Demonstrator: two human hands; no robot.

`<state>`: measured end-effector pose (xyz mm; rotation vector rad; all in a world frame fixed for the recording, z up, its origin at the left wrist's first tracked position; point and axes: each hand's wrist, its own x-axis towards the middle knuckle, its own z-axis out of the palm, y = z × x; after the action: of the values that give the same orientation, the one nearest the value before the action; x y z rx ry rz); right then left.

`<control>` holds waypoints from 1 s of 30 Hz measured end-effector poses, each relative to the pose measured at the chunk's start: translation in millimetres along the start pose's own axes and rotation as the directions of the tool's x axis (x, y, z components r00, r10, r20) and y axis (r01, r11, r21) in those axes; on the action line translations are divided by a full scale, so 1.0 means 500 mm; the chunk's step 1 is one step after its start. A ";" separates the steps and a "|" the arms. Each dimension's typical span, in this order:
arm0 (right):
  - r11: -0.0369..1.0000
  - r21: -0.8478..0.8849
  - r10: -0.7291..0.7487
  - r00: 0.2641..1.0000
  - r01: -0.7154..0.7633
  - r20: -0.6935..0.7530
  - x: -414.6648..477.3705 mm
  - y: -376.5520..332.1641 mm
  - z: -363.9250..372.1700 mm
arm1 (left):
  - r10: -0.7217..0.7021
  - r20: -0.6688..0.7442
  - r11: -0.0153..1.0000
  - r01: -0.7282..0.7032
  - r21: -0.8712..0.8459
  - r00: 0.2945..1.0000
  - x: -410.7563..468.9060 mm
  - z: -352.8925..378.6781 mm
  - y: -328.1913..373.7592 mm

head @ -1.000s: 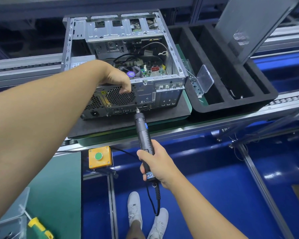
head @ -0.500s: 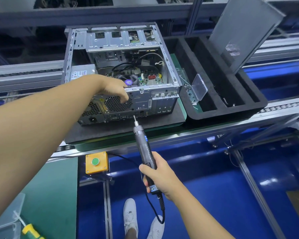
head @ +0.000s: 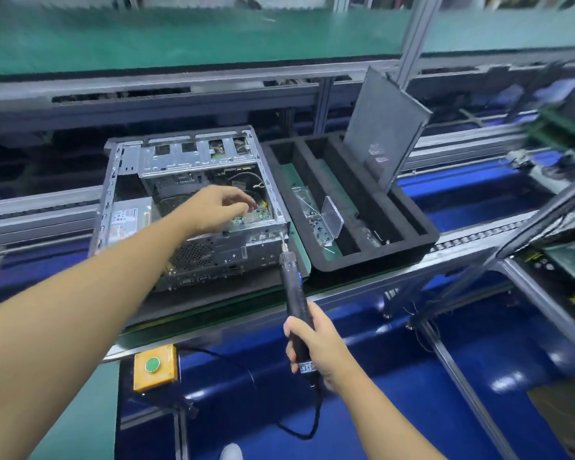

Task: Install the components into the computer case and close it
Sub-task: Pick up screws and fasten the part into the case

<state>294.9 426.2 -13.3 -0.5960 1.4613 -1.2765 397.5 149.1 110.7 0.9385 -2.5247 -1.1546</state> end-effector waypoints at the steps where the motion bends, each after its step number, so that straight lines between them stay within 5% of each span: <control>1: 1.000 0.016 -0.006 1.000 0.006 -0.021 0.002 -0.008 -0.016 | 0.017 0.000 1.000 -0.017 -0.003 1.000 0.008 0.015 0.014; 5: 0.998 0.061 -0.016 0.995 0.022 -0.099 0.020 -0.032 -0.082 | 0.065 0.067 0.998 -0.065 -0.002 0.996 0.052 0.080 0.065; 12: 0.994 0.109 -0.004 0.974 0.029 -0.226 0.108 -0.087 -0.195 | 0.109 0.240 0.953 -0.170 0.252 0.965 0.217 0.157 0.099; 19: 0.994 0.098 0.080 0.957 -0.055 -0.277 0.225 -0.126 -0.269 | -0.042 0.442 0.861 -0.192 0.471 0.896 0.401 0.204 0.101; 30: 0.998 0.034 0.059 0.939 -0.050 -0.338 0.385 -0.157 -0.330 | -0.205 0.519 0.739 -0.216 0.638 0.830 0.568 0.345 0.005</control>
<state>62.6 299.7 -35.3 -0.3248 1.7273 -1.4000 101.9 76.3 -22.7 0.7792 -3.5709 -0.4995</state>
